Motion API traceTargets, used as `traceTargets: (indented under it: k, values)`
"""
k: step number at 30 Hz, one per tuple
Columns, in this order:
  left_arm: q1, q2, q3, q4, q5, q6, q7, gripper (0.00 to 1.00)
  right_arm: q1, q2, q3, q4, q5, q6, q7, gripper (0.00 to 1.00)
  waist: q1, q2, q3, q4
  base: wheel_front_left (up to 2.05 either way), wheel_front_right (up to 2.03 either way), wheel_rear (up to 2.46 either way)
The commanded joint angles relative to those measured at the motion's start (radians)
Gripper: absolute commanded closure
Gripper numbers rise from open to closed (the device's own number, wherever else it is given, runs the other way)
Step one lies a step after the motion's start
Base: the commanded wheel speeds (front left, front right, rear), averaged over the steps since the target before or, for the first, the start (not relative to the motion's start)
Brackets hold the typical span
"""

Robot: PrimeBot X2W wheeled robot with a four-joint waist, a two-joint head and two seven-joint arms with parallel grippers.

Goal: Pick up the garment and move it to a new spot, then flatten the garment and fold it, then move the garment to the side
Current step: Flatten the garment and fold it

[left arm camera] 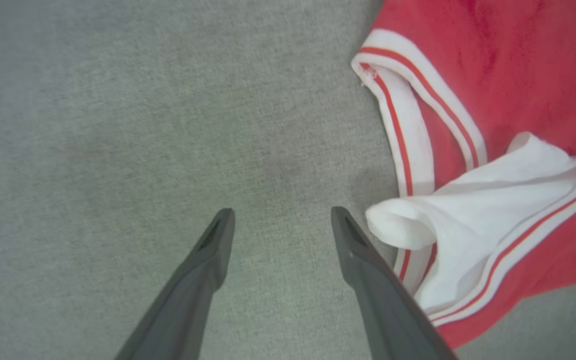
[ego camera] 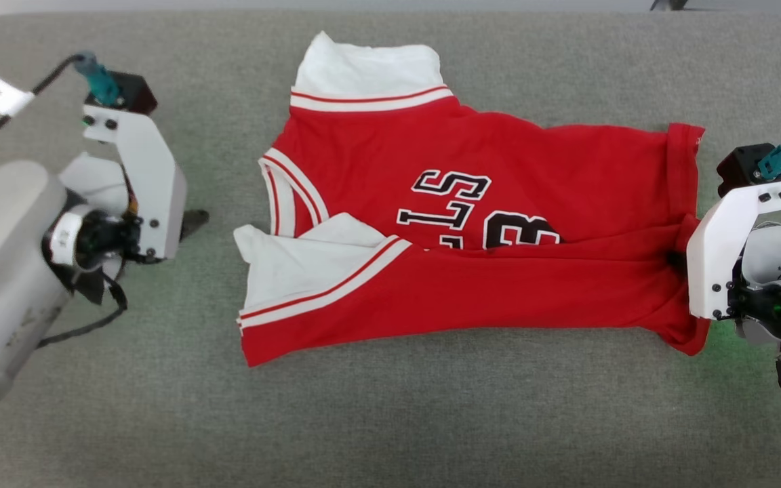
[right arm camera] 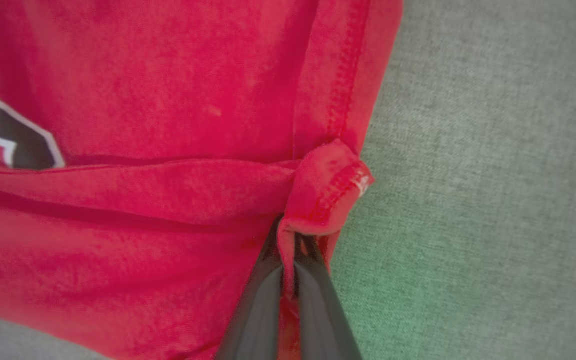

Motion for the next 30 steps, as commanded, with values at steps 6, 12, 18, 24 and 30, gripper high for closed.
traceTargets:
  k: [6,12,18,24,30]
  values:
    - [0.064,0.018,0.034,-0.055,-0.001,0.025,-0.118,0.0,-0.009,0.014,-0.017,0.096,-0.041,-0.001,-0.003,0.0,0.0,0.0,-0.058,0.022,0.0,0.0,0.0]
    - [0.184,0.022,0.054,-0.105,-0.01,0.014,-0.278,0.0,0.012,0.035,-0.049,0.141,-0.071,-0.001,-0.042,0.0,0.0,0.0,-0.15,0.033,0.0,0.0,0.0]
    - [0.297,0.025,0.067,-0.155,-0.002,0.012,-0.437,0.0,0.052,0.028,-0.058,0.11,-0.088,-0.001,-0.134,0.0,0.0,0.0,-0.227,0.041,0.0,0.0,0.0]
    - [0.394,0.03,0.084,-0.202,-0.031,0.049,-0.514,0.0,0.148,-0.001,-0.047,-0.001,-0.066,-0.001,-0.327,0.0,0.0,0.0,-0.274,0.047,0.0,0.0,0.0]
    - [0.458,0.052,0.077,-0.265,-0.073,0.075,-0.483,0.0,0.26,-0.011,-0.054,-0.114,-0.07,-0.001,-0.46,0.0,0.0,0.0,-0.283,0.038,0.0,0.0,0.0]
